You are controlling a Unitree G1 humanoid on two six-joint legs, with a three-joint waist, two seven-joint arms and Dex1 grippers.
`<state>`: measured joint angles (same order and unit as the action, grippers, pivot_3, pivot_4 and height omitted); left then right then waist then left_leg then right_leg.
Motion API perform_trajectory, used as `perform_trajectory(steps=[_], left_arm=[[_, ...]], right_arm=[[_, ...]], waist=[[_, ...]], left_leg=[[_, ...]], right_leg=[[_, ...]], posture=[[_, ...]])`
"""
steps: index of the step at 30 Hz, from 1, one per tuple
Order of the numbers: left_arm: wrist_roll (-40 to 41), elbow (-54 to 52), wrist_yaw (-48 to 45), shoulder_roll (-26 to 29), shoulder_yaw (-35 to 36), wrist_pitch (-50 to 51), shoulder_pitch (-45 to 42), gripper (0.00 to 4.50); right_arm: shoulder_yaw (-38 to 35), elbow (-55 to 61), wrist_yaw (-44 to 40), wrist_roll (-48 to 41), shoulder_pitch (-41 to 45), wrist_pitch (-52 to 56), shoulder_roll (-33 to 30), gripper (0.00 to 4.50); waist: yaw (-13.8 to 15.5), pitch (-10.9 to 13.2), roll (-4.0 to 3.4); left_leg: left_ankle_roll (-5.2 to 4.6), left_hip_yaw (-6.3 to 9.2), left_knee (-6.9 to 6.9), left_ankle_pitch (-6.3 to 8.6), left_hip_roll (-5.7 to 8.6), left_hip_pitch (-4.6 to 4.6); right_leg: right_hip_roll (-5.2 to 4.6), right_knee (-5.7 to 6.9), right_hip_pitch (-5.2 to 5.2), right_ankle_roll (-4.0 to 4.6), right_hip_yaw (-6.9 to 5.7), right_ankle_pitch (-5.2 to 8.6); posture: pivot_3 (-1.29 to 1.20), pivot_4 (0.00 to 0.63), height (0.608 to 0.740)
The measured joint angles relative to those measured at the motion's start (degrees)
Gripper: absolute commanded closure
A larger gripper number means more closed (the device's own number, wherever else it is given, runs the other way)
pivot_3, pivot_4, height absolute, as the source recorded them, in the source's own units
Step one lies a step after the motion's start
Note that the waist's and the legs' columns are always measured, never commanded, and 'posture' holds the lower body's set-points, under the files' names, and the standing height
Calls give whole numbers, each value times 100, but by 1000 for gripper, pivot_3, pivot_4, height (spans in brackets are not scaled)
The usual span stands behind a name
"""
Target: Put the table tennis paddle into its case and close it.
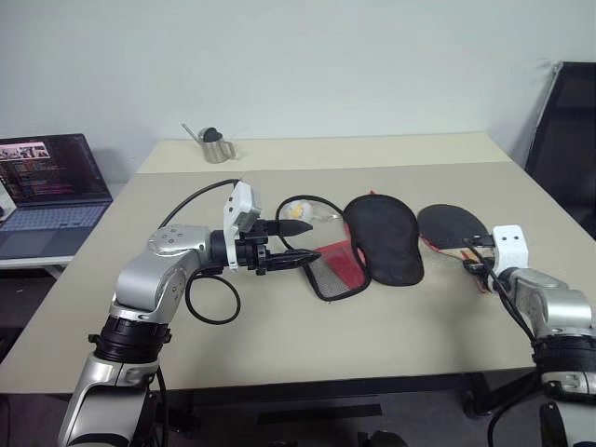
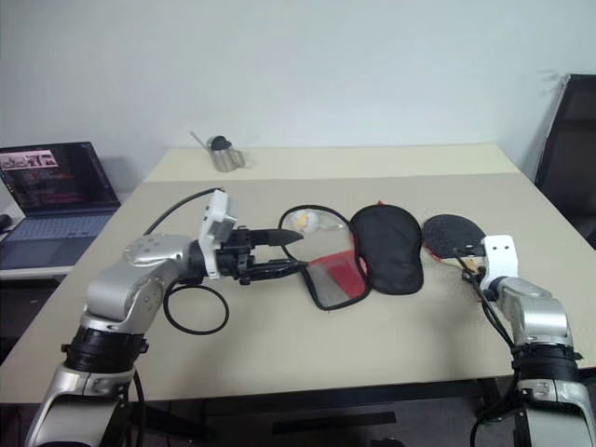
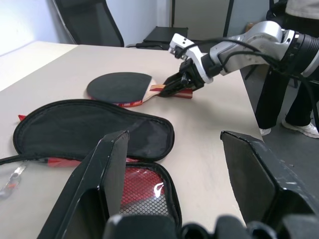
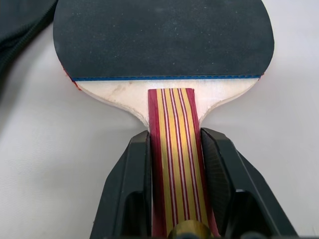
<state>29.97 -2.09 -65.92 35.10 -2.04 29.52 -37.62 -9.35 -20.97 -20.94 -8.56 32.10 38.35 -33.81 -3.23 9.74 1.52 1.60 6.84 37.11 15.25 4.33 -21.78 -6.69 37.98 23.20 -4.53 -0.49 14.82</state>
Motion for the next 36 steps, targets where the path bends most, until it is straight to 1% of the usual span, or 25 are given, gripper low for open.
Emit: perform_trajectory(steps=[5, 12, 18, 21, 29, 32, 36], left_arm=[[-5, 0, 3, 3, 0, 0, 2, 1290], [-7, 0, 0, 25, 0, 0, 6, 1290], [-14, 0, -7, 181, 14, 1, 39, 1290], [-14, 0, -4, 212, 16, 0, 83, 1290], [-28, -1, 6, 355, 32, 0, 165, 1290], [-29, -2, 9, 380, 34, 0, 247, 1290], [-28, -21, 26, 394, 50, 0, 282, 1290]], right_arm=[[67, -387, -146, 84, 184, -295, 7, 3410], [-294, -740, 58, -126, 569, 120, 199, 3410], [-453, -825, 125, -243, 729, 255, 190, 3410], [-515, -544, 127, -349, 732, 425, 150, 3410], [-525, 1111, 229, -675, 725, 1271, 190, 3410], [-516, 1559, 424, -792, 732, 1704, 447, 3410], [-405, 1845, 757, -849, 740, 2201, 980, 3410]], waist=[[-10, 0, 0], [-13, 0, 0], [3, 5, -7], [7, 8, -12], [10, 10, -15], [10, 10, -15], [13, 10, -15]], left_leg=[[6, 0, 1, -3, -2, 1], [5, 0, 3, -3, -3, 1], [8, 2, -2, -4, -2, -4], [12, 1, -5, -7, -2, -10], [11, 6, -8, -6, -3, -12], [11, 8, -8, -6, -4, -11], [11, 10, -7, -6, -4, -11]], right_leg=[[0, 0, 1, 0, 3, 0], [1, 2, 0, 4, 3, -4], [0, -2, 5, 4, 2, -4], [-1, -9, 9, 4, 2, -3], [-1, -11, 12, 3, 0, -3], [-1, -9, 12, 3, -1, -3], [-1, -6, 13, 4, 0, -3]], posture=[[0, 150, 740], [0, 150, 740], [0, 150, 740], [0, 150, 740], [0, 150, 740], [0, 150, 740], [0, 150, 740]])
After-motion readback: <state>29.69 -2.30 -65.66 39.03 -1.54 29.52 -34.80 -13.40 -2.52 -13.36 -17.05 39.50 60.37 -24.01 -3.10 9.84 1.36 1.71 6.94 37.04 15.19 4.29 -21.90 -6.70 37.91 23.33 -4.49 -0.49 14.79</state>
